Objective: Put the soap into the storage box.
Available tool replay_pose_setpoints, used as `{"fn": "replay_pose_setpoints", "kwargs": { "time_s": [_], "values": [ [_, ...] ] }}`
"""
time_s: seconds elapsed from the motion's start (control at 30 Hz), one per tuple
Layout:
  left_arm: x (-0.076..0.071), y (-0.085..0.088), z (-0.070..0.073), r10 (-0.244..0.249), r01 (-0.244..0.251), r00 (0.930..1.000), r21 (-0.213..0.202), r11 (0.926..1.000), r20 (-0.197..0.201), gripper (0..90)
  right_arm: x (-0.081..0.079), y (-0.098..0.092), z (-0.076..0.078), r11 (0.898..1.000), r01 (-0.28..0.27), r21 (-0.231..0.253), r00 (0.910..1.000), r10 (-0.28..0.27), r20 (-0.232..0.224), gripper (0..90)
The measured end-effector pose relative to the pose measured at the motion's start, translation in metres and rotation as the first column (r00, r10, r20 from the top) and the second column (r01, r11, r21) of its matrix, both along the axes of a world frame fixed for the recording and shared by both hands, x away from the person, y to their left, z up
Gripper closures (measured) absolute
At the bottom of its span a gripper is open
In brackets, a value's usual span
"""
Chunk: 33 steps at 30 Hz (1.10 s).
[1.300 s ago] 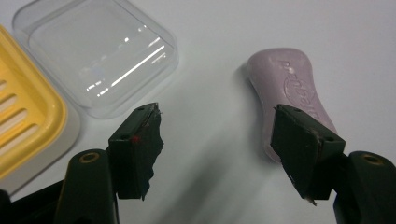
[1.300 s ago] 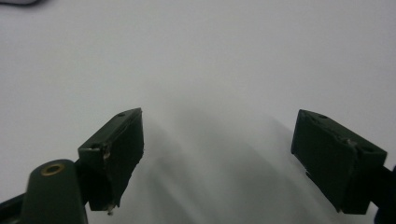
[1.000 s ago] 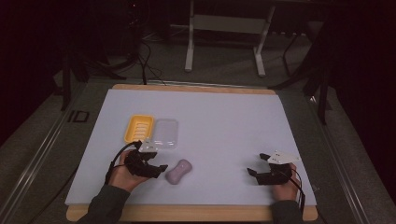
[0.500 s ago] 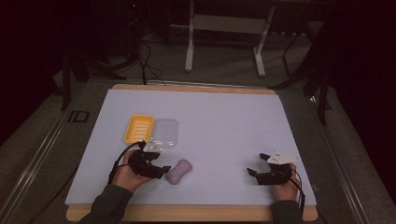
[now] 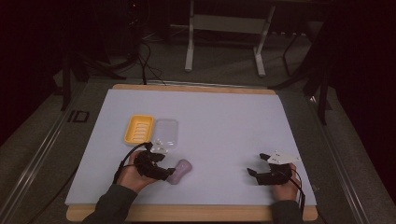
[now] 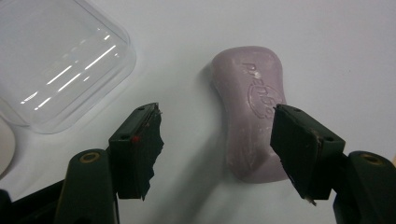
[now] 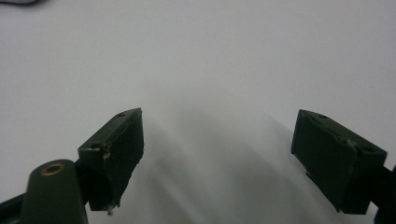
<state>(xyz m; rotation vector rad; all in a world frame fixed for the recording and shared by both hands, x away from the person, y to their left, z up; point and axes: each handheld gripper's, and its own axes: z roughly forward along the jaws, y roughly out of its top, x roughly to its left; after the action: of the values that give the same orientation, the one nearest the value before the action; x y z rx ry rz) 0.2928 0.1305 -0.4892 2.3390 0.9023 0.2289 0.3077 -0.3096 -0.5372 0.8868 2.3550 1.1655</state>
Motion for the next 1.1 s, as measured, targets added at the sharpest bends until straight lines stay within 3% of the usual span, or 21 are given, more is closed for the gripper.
{"fn": "replay_pose_setpoints", "kwargs": {
  "time_s": [0.57, 0.87, 1.1],
  "values": [
    [0.006, -0.011, 0.001, -0.011, 0.012, 0.9998, 0.031, 0.9994, -0.018, 33.3, 0.0, 0.0, 0.0, 1.0, 0.0, 0.0, 1.0, 0.0, 0.0, 16.8],
    [0.008, -0.017, -0.001, -0.035, 0.035, 0.9986, 0.02, 0.9992, -0.039, 30.0, 0.0, 0.0, 0.0, 1.0, 0.0, -0.001, 1.0, 0.0, 0.0, 16.8],
    [0.006, -0.027, 0.0, -0.039, 0.04, 0.9987, 0.04, 0.9984, -0.033, 28.4, 0.0, 0.0, 0.0, 1.0, -0.001, 0.0, 1.0, 0.001, 0.001, 16.9]
  ]
}}
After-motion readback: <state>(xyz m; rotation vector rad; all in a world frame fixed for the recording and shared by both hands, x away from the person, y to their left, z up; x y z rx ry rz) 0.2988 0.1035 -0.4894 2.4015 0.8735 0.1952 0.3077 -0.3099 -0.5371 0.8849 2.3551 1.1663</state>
